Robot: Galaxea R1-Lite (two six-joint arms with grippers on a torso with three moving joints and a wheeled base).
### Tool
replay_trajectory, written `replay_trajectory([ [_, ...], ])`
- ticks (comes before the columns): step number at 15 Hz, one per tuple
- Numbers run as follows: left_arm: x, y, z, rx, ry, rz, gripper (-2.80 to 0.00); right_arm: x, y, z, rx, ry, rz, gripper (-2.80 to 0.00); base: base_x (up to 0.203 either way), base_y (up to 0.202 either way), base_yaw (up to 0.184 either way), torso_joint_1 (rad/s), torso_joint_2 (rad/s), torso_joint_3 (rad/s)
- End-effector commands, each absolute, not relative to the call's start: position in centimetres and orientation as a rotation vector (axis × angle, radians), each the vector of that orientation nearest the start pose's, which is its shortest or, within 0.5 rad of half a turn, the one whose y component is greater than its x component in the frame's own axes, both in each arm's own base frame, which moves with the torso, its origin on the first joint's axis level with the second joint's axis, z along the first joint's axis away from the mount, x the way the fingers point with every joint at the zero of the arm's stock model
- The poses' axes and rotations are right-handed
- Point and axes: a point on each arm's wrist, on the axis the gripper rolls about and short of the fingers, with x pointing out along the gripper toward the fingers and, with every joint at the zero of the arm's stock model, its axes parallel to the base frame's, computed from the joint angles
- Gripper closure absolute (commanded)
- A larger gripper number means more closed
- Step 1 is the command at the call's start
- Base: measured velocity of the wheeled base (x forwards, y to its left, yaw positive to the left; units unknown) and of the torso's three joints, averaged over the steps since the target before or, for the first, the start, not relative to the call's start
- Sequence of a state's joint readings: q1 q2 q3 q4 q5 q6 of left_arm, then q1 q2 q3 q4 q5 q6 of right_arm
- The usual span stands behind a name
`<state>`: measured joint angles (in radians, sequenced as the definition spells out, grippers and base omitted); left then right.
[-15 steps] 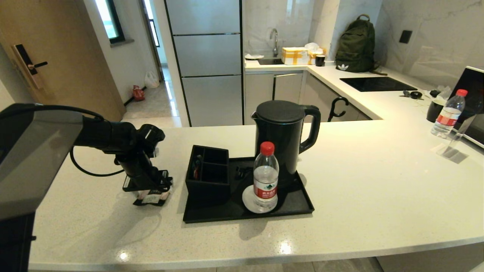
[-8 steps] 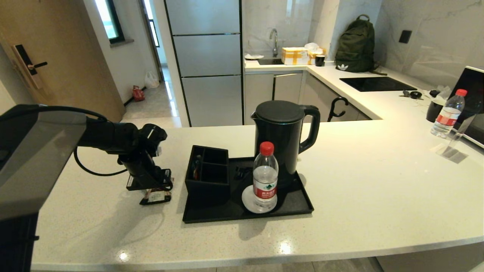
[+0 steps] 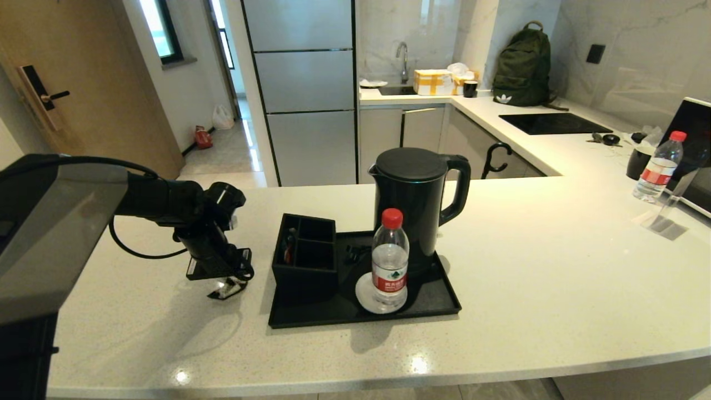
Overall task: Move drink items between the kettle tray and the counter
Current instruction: Return the tea bag to its original position
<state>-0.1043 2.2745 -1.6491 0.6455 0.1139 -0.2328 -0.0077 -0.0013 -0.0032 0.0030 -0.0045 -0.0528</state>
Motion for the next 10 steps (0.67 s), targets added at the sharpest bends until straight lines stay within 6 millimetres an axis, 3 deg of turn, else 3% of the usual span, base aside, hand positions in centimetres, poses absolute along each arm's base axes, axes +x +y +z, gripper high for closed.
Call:
replay_trajectory([
  [1,40.8,-4.0,9.1,-0.064,1.254,0.156,0.0,-2.3,0.0,7.6,-0.054,0.0,-0.012,0.0,0.0,0.0,0.0,0.0,0.0,0.0],
  [4,40.7,-4.0,9.6,-0.084,1.234,0.149,0.0,-2.3,0.0,7.6,-0.054,0.0,-0.011,0.0,0.0,0.0,0.0,0.0,0.0,0.0],
  [7,38.6,-3.9,16.6,-0.161,1.043,0.117,0.0,-2.3,0.0,7.6,-0.054,0.0,-0.011,0.0,0.0,0.0,0.0,0.0,0.0,0.0],
  [10,36.2,-3.8,21.5,-0.191,0.853,0.17,0.0,-2.3,0.0,7.6,-0.054,0.0,-0.012,0.0,0.0,0.0,0.0,0.0,0.0,0.0],
])
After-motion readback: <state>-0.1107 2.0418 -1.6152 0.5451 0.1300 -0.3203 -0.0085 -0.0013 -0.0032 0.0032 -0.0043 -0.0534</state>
